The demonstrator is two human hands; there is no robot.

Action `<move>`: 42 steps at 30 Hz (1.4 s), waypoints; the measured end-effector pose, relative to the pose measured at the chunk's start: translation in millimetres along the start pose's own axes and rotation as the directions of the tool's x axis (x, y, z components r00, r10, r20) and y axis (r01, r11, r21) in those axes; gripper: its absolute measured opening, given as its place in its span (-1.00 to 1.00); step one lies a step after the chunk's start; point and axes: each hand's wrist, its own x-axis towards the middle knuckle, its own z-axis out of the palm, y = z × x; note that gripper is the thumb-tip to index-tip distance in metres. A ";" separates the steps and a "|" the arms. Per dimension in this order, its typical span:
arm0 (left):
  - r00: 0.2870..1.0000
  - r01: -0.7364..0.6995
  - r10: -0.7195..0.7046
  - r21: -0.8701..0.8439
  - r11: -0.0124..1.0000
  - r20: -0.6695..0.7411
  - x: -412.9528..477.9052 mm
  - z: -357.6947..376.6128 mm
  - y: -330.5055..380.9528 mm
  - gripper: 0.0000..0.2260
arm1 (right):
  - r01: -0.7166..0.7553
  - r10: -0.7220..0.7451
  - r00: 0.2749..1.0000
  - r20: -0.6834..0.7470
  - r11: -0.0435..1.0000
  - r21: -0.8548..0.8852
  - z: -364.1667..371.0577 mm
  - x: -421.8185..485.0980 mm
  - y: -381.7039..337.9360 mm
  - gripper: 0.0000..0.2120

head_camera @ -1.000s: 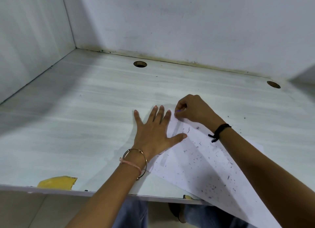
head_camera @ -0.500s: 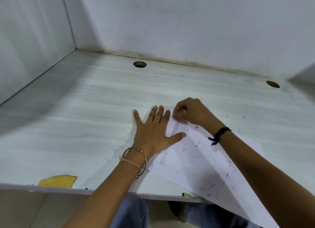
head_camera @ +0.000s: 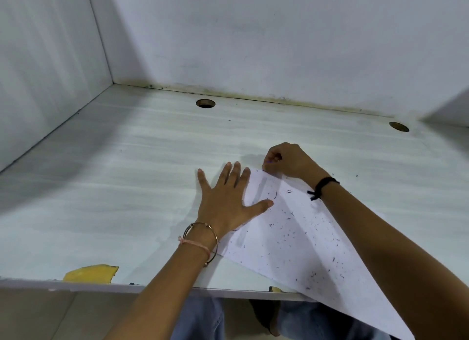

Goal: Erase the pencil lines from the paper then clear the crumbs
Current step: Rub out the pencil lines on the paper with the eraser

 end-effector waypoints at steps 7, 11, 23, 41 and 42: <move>1.000 0.010 -0.010 -0.018 1.000 -0.011 0.2 -0.1 -0.3 -0.15 | 0.033 -0.049 0.998 0.046 0.954 0.299 -14.4 -36.8 16.7 -0.82; 1.000 0.026 -0.026 -0.029 0.999 -0.013 0.5 -1.7 1.3 -0.15 | 0.050 -0.056 0.998 0.009 0.950 0.308 -14.3 -50.7 24.0 -0.81; 0.999 0.041 -0.040 0.028 0.999 -0.031 5.6 0.0 0.5 -0.10 | 0.195 -0.179 0.980 -0.082 0.936 0.292 -22.7 -66.0 35.5 -0.66; 0.999 0.051 -0.051 0.012 0.999 0.001 7.0 -1.8 -0.6 -0.10 | 0.143 0.014 0.944 -0.329 0.883 0.448 -55.3 -42.0 84.6 -0.86; 0.999 0.050 -0.050 0.009 0.999 -0.001 7.1 -1.7 -0.5 -0.11 | 0.120 0.060 0.924 -0.378 0.892 0.435 -62.1 -36.2 93.8 -0.89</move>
